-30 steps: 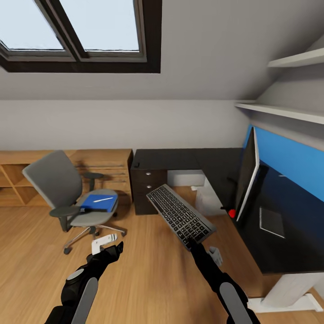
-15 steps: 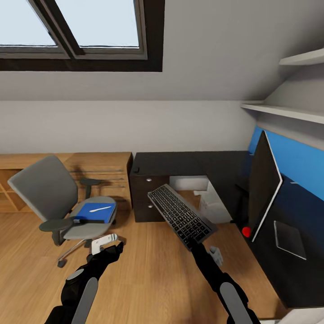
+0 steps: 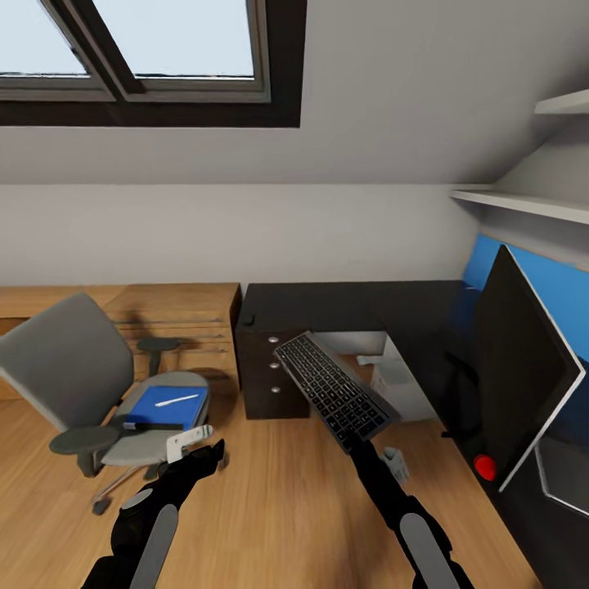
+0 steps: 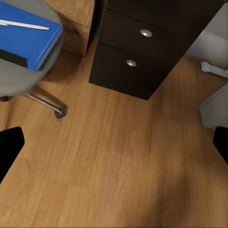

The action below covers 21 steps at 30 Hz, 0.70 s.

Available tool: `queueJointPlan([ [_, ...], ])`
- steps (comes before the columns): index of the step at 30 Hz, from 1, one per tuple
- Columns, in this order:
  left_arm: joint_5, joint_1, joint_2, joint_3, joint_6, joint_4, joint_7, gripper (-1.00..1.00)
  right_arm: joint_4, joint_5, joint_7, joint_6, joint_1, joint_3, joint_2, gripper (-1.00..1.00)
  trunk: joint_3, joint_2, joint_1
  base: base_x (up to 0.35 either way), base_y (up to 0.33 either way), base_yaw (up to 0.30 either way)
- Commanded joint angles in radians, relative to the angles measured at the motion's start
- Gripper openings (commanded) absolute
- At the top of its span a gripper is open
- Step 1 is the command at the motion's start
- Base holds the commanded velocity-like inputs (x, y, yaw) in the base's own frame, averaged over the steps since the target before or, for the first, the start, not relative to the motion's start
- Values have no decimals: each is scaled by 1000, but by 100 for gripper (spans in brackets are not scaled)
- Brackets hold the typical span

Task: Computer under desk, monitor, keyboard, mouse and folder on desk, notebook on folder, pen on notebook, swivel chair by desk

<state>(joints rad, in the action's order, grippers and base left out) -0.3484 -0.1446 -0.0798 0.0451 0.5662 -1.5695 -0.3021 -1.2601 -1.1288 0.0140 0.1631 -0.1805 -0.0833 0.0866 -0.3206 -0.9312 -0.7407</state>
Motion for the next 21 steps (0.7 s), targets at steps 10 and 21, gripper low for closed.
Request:
queueJointPlan([
  [10, -11, -1, 0, 1, 3, -1, -10, 100, -1, -8, 1, -12, -1, 0, 1, -100, -1, -1, -1, 324, 3, 0],
  [21, -11, -1, 0, 1, 3, -1, -10, 100, -1, -8, 1, -33, -1, -2, 0, -100, -1, -1, -1, 324, 0, 0],
])
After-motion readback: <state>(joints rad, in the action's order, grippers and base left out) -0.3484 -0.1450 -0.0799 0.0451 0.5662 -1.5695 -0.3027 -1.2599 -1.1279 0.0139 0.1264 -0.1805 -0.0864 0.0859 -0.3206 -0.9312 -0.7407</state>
